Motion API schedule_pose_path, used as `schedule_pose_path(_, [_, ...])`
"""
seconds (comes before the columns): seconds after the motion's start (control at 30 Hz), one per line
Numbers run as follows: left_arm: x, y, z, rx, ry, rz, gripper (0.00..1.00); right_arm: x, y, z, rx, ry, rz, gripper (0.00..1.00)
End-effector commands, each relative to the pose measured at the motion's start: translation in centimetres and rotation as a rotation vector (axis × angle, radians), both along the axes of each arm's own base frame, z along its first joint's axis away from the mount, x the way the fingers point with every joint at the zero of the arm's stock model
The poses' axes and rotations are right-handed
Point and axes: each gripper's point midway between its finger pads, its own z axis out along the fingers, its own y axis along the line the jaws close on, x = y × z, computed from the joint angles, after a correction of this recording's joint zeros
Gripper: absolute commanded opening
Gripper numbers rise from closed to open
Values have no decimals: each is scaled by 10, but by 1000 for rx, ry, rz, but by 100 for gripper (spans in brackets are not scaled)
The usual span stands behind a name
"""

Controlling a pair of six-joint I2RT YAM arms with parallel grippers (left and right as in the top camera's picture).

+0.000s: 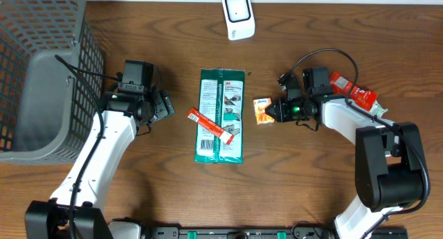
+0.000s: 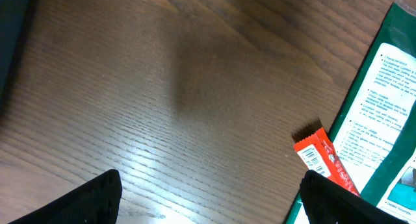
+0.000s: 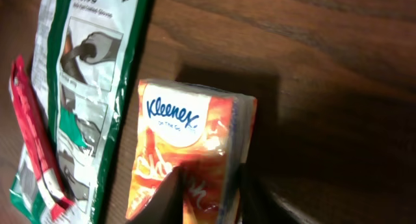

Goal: Scan the item barcode

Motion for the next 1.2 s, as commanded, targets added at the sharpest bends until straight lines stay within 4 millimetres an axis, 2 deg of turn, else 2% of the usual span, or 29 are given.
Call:
schedule_pose_path(0.0, [3, 2, 2, 6, -4, 8, 89, -5, 4, 1, -9, 2, 8, 8])
schedule_pose_path(0.07, [3, 2, 2, 6, -4, 8, 89, -5, 3, 6, -16, -1, 5, 4])
schedule_pose_path(0.17, [3, 2, 2, 6, -4, 8, 89, -1, -11, 20, -90, -27, -36, 1])
schedule_pose_path(0.3, [3, 2, 2, 6, -4, 8, 89, 3, -27, 51, -200, -102, -84, 1])
schedule_pose_path(0.43, [3, 2, 2, 6, -4, 8, 89, -3, -49, 78, -388, -182, -152, 1])
schedule_pose_path(0.53, [3, 2, 2, 6, -4, 8, 89, -8, -61, 88, -534, -218, -211, 1])
schedule_pose_path(0.67, [3, 2, 2, 6, -4, 8, 88, -14, -56, 88, -677, -258, -204, 1])
schedule_pose_path(1.0, [3, 2, 2, 6, -4, 8, 89, -16, -34, 86, -890, -384, -243, 1])
schedule_pose_path(1.17, [3, 2, 2, 6, -4, 8, 88, -21, -22, 64, -962, -380, -181, 1])
